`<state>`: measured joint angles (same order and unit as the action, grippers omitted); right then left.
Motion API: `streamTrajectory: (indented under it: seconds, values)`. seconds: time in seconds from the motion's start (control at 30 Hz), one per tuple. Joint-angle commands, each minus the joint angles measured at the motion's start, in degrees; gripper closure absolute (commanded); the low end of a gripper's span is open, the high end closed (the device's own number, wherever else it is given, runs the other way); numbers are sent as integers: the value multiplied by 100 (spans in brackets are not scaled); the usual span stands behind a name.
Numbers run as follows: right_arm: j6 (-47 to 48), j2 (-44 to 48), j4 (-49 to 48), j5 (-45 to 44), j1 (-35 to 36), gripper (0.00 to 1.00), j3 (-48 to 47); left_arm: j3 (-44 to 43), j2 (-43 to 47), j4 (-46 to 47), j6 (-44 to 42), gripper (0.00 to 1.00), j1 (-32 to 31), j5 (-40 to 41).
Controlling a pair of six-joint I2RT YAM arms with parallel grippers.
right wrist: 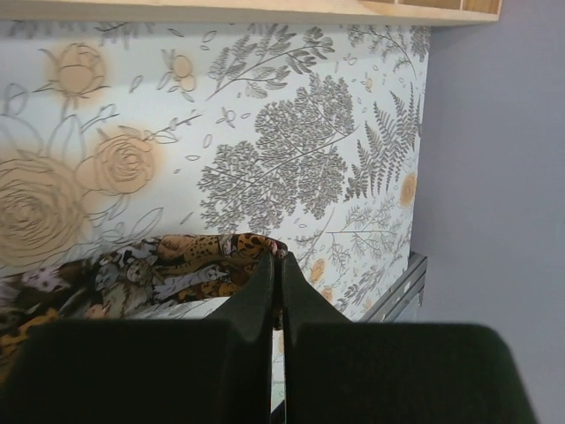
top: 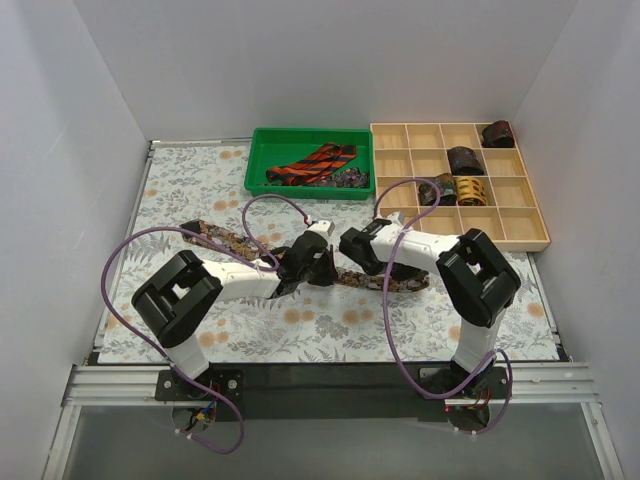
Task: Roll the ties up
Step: Roll the tie
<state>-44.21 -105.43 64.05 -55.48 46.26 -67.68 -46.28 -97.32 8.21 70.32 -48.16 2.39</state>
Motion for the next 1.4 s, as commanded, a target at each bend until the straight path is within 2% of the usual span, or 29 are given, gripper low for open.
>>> streamTrajectory:
  seconds: [0.0, 0.2, 0.77, 0.83, 0.87, 1.07, 1.37]
  values:
    - [-360, 312, 266, -393, -135, 99, 115, 23, 143, 85, -19, 93, -9, -2]
    - [-405, 304, 353, -534, -117, 99, 18, -12, 73, 111, -1, 93, -9, -46]
    - [-633, -118, 292, 11, 454, 99, -703, -4, 29, 172, 34, 94, -9, -125]
    - [-624, -153, 161, 107, 542, 98, -694, 14, 29, 173, 43, 94, -9, -134]
    - [-572, -180, 56, 186, 585, 93, -685, 14, 29, 172, 43, 94, -9, -143]
    - [-554, -180, -217, 354, 639, 90, -720, 23, 29, 173, 52, 94, -9, -143]
    - [-177, 356, -1279, 828, 639, 88, -378, 31, 46, 173, 60, 95, -9, -160]
